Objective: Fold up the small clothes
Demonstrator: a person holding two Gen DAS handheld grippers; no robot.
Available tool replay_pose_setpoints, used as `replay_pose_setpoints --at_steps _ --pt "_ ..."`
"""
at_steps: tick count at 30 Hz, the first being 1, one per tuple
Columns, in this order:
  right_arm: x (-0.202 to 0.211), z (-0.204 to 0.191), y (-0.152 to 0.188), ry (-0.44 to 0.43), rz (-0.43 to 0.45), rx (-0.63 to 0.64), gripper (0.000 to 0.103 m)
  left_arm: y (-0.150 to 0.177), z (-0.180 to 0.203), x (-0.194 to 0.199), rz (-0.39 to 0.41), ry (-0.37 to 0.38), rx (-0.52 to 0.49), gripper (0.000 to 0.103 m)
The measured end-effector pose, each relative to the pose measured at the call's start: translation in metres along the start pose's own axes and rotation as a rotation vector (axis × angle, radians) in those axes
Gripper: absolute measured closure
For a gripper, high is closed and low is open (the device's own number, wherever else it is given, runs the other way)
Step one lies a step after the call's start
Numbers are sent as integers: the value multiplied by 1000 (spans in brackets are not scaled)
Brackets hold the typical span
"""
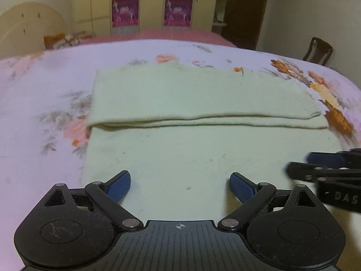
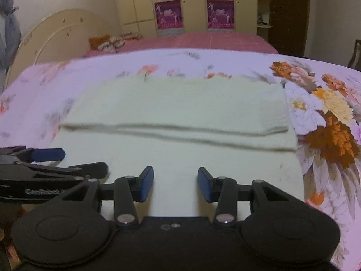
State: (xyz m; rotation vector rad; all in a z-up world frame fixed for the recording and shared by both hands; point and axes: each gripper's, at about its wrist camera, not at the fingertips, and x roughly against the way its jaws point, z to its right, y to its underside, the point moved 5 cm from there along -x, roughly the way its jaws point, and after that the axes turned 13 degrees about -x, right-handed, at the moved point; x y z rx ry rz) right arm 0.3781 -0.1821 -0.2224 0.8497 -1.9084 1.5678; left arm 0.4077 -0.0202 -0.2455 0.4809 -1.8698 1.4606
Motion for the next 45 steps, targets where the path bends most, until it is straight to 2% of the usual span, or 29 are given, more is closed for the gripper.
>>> replay_pose_setpoints --at_steps 6,9,12,15,19,22,26,27,28,30,34,37,40,42,45 --pt "12 57 8 89 21 -29 61 3 -5 2 -23 -42 13 9" --pt "19 77 13 84 33 -50 61 1 -2 1 -31 -67 16 8" --pt "22 81 17 75 41 -48 60 1 -1 1 -46 -91 33 6" --pt "23 74 14 59 27 -46 58 2 -1 9 -52 -106 55 6" --pt "35 53 15 -52 10 -69 58 6 8 35 -24 -79 47 6" --pt "47 32 27 -93 -2 -49 58 15 18 55 -12 -52 10 6" --pt "59 7 54 -118 -21 -21 58 44 32 62 -50 -11 -40 6" --pt "61 3 63 -108 -26 -8 58 52 32 60 -60 -9 -51 5" --pt "61 0 70 -85 -29 12 58 59 29 64 -29 -7 -52 5" --pt "65 1 83 -16 -10 58 57 65 23 71 -33 -7 -39 5" --pt "82 31 92 81 1 3 52 86 6 88 -34 -17 -35 5" --pt "94 53 99 141 5 -50 51 98 0 100 -32 -16 -36 5" --pt "107 55 107 191 6 -69 52 101 0 114 -49 13 -6 5" --pt "120 49 110 155 17 -110 54 102 3 130 -31 46 6 5" --pt "137 29 118 90 33 -123 55 103 18 143 -13 68 -38 5"
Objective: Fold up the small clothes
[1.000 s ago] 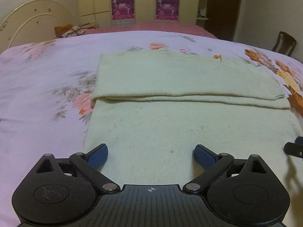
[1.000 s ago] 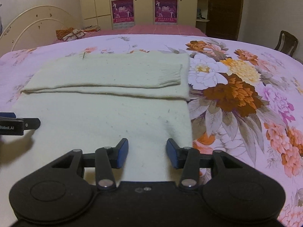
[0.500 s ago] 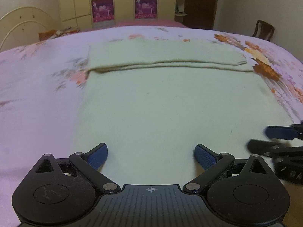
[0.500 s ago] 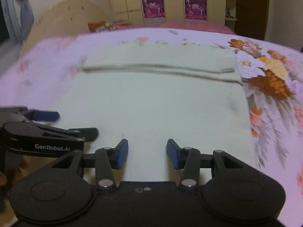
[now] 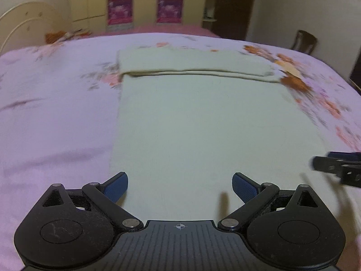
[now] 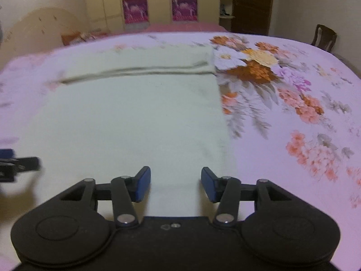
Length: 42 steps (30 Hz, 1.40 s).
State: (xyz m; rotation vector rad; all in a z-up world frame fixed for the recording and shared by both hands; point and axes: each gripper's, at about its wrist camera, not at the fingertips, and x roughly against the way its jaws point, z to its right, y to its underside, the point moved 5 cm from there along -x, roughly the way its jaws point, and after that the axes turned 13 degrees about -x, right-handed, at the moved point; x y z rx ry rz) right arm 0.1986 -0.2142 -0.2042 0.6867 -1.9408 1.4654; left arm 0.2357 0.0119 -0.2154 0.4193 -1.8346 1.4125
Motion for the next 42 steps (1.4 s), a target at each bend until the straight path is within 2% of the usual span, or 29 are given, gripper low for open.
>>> replay_pose_setpoints --at_steps 4,8,11,22,28,35,37,40,42 --pt "8 -28 17 -80 -36 24 59 9 18 3 -10 27 -25 5" --pt "5 -38 34 -79 -68 60 59 26 23 -2 -46 11 -43 5" --pt "2 -27 41 -45 -77 70 59 33 25 3 -32 -7 -71 5" --pt "22 23 48 50 -37 10 57 41 26 9 -34 -14 -41 0" --pt "31 24 52 32 -42 -8 54 42 24 12 -66 9 -14 0" --pt "51 23 57 -18 -44 -50 51 57 22 30 -82 57 -38 0" --pt "53 24 59 -9 -43 -43 51 64 16 41 -71 76 -7 0" --pt "59 34 59 15 -30 -60 49 80 -1 57 -41 100 104 0" --pt "63 44 59 31 -22 -79 49 89 -10 62 -56 74 128 0"
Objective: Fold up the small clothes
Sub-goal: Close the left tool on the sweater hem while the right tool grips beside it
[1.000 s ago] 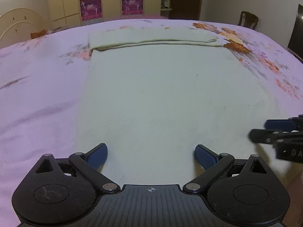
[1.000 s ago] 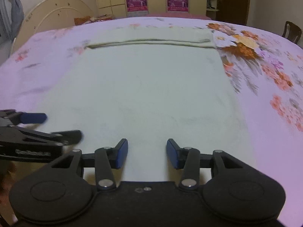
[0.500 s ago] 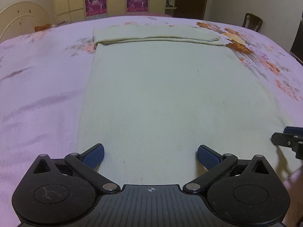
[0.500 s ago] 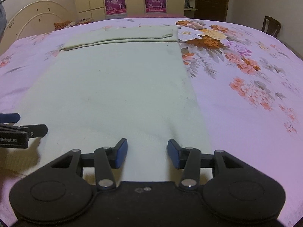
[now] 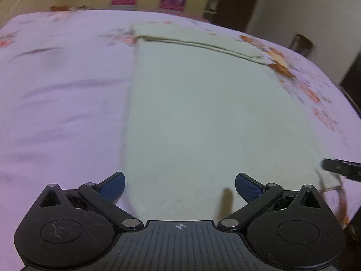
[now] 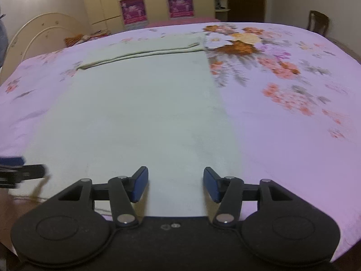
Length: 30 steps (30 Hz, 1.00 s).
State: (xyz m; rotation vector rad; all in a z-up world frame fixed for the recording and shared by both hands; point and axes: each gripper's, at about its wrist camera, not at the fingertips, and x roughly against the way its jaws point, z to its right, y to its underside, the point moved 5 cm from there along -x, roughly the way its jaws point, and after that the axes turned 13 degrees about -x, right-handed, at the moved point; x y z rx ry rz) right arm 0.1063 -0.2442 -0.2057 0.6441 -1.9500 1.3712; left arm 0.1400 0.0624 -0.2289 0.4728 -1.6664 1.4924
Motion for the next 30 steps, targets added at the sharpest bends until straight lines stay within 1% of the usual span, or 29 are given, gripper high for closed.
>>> replay_pose_setpoints --at_steps 1,3,5,7,8,10,11,13,15,18,19,20,21,22,23,26,29,30 --pt "1 5 -1 9 2 -5 49 3 -3 1 -5 3 4 2" --pt "2 14 -3 33 9 -13 49 10 -8 5 -4 1 26 13" --pt "1 21 -5 55 11 -23 49 11 -11 6 -2 8 33 16" --pt "-2 29 -6 78 4 -35 49 11 -15 6 1 31 68 34" --pt "-4 32 -6 86 -1 -42 49 11 -18 6 0 36 84 37" --pt "-9 37 -4 90 -19 -61 49 12 -22 5 3 64 122 48" --pt "-11 39 -2 86 -32 -75 49 12 -22 4 1 78 138 52" --pt "-13 39 0 74 -40 -93 47 11 -20 2 -10 135 170 75" --pt "-14 37 0 66 -51 -94 48 12 -14 -5 -29 194 181 85" --pt "-14 32 0 48 -78 -88 57 9 -11 -12 -17 209 166 85" --pt "-15 31 0 54 -83 -81 62 7 -11 -13 -15 215 172 88" --pt "-16 30 -1 52 -89 -83 70 5 -11 -14 -14 221 171 93" --pt "-16 30 -2 40 -102 -90 75 3 -11 -15 -13 226 160 94" --pt "-16 29 -2 22 -119 -95 88 1 -10 -14 -6 228 147 94" --pt "-14 27 -1 -5 -134 -104 95 0 -8 -12 2 230 130 94" --pt "-8 23 -8 -54 -121 -129 95 -14 -5 -5 42 230 81 94" --pt "-2 20 -27 -147 -91 -188 95 -39 -10 0 96 219 87 94" --pt "0 17 -34 -165 -79 -198 95 -48 -12 2 118 218 88 94"
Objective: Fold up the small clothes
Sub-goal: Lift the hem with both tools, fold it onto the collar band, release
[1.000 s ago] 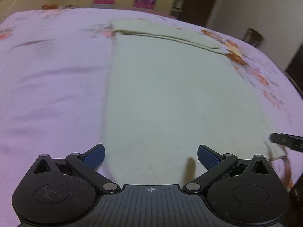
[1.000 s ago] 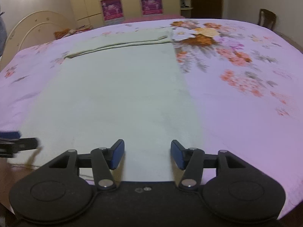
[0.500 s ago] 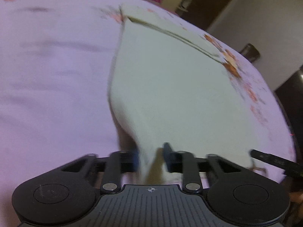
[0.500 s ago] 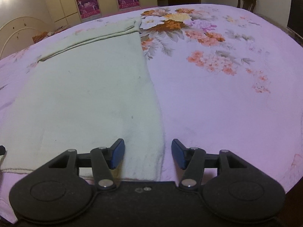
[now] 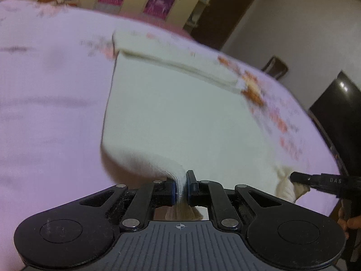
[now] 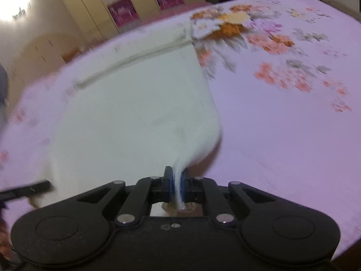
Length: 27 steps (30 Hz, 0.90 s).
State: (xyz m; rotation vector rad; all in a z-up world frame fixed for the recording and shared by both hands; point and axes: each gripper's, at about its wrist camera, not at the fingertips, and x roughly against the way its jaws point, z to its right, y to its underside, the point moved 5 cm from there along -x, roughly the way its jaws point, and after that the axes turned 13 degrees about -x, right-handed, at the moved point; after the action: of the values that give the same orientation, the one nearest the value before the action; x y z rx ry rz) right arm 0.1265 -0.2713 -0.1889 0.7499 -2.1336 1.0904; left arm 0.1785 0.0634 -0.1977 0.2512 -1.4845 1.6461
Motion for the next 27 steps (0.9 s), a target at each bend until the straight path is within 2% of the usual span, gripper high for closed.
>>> replay_pose_setpoints --at_steps 7,12,19,23,27 --pt "0 -36 -61 -125 89 10 95 -77 -17 -18 111 -20 -5 94" --pt "-30 -49 -118 -175 133 -7 95 -132 -33 -51 174 -59 8 94" --pt "-107 -66 -199 -206 170 -40 95 -201 -62 -126 213 -122 43 94" --pt "-159 -74 -231 -204 150 -48 95 -226 -86 -175 195 -166 75 94" --pt "-201 -72 -254 -187 128 -67 95 -245 -106 -207 187 -206 91 94"
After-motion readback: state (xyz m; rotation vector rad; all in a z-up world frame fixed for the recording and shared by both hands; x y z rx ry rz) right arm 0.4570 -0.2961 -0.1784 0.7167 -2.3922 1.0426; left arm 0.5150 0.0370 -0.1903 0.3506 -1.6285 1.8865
